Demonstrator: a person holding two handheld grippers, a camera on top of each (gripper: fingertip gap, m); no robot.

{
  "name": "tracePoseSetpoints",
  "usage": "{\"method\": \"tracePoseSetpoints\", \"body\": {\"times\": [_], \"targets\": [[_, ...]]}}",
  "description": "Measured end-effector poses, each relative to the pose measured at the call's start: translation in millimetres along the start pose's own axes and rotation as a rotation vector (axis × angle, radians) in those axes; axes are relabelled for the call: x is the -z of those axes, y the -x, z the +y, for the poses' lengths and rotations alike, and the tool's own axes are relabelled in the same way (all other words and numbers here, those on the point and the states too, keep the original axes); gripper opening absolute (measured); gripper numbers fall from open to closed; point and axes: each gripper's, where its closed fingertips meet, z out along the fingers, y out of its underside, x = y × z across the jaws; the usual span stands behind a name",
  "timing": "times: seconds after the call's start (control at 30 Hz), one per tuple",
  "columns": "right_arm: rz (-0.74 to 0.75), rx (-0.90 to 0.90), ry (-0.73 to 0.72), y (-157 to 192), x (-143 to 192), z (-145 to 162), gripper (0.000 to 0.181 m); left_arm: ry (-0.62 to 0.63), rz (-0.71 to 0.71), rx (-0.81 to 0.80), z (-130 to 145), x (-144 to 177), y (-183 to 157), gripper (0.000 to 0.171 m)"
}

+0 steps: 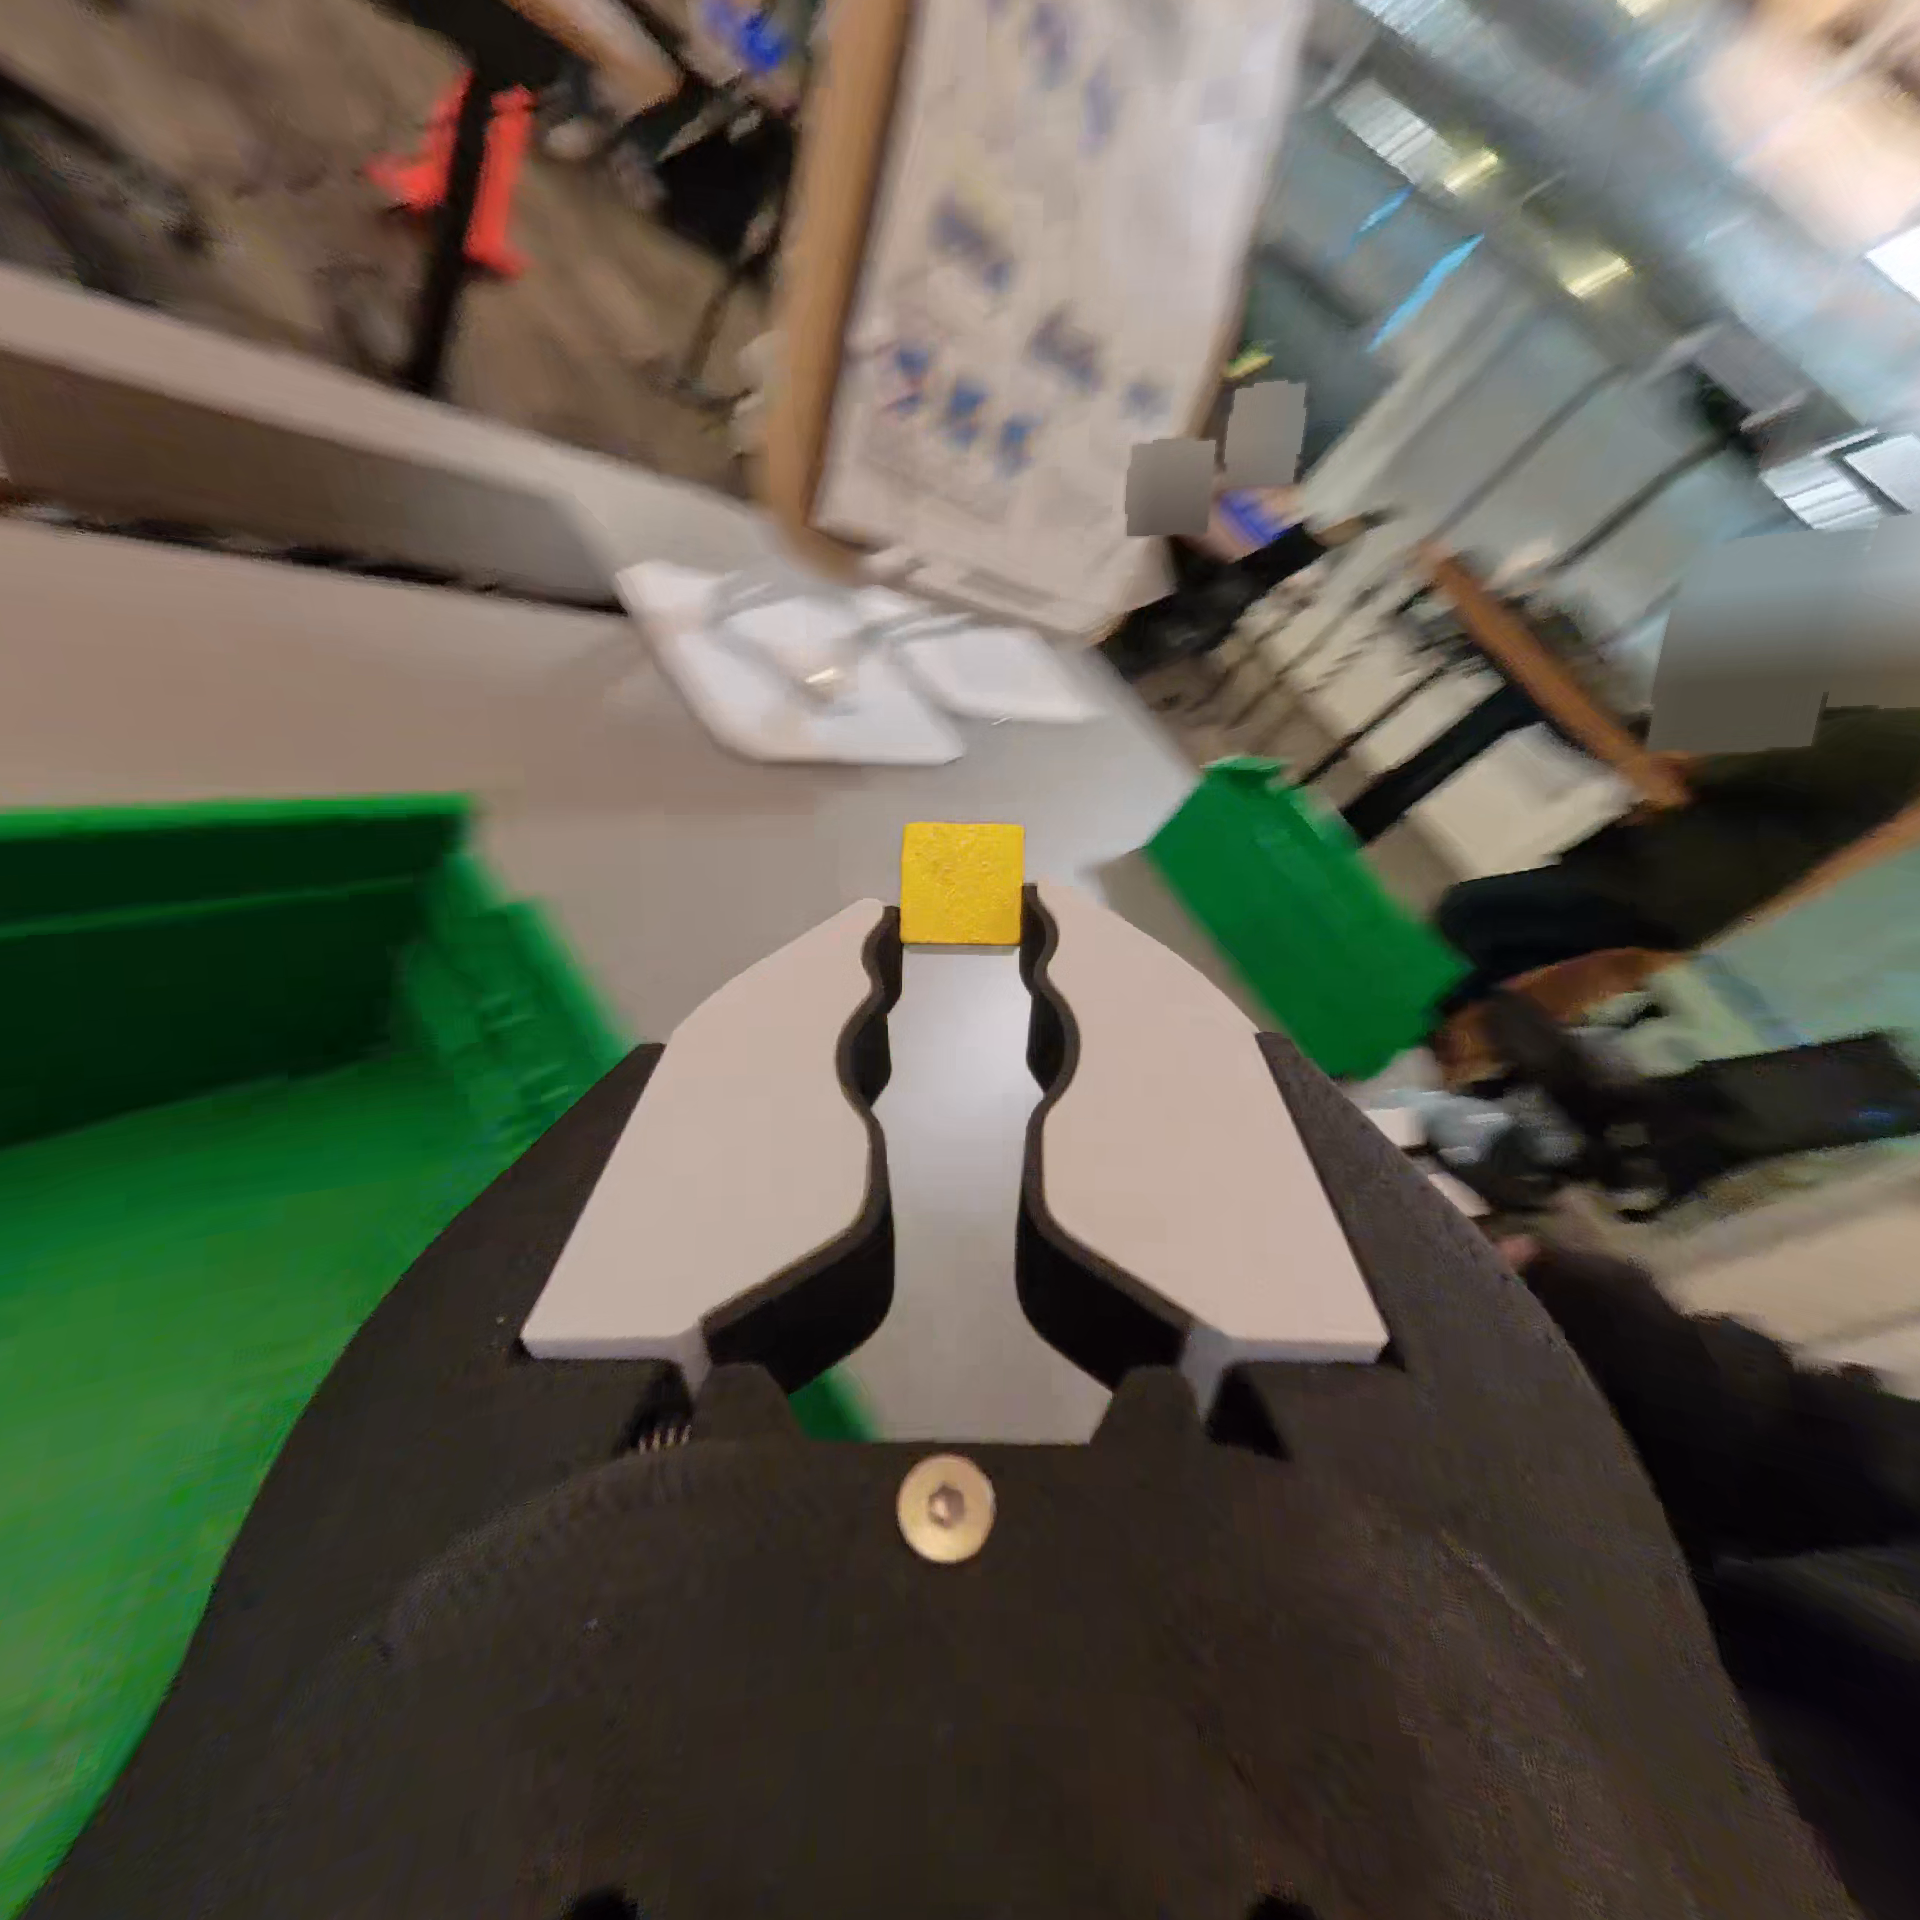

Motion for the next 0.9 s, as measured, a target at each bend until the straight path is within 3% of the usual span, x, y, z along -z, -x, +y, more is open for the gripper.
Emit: {"method": "tracePoseSetpoints", "body": {"times": [0.1,0.2,0.33,0.47,0.57,0.9], "targets": [[-0.014,-0.039,-0.046,-1.7,0.8,-9.6,0.032,-0.015,0.236,0.023,1.1,-20.6,-68.6,0.023],[-0.054,-0.11,-0.129,-2.4,6.6,-26.2,0.034,0.085,0.439,-0.028,37.3,-53.0,-141.7,0.023],[-0.204,-0.356,-0.211,-1.8,16.7,-41.5,0.039,0.114,0.646,0.162,93.7,-101.1,-203.7,0.023],[-0.367,-0.647,-0.312,-8.6,31.6,-56.3,0.035,0.169,0.682,0.447,159.5,-140.0,-209.3,0.022],[-0.382,-0.729,-0.38,-22.2,43.3,-61.4,0.03,0.176,0.693,0.582,177.1,-152.6,-206.5,0.022],[-0.403,-0.809,-0.328,-23.6,32.6,-47.8,0.04,0.266,0.65,0.491,206.3,-162.5,-196.2,0.022]]}}
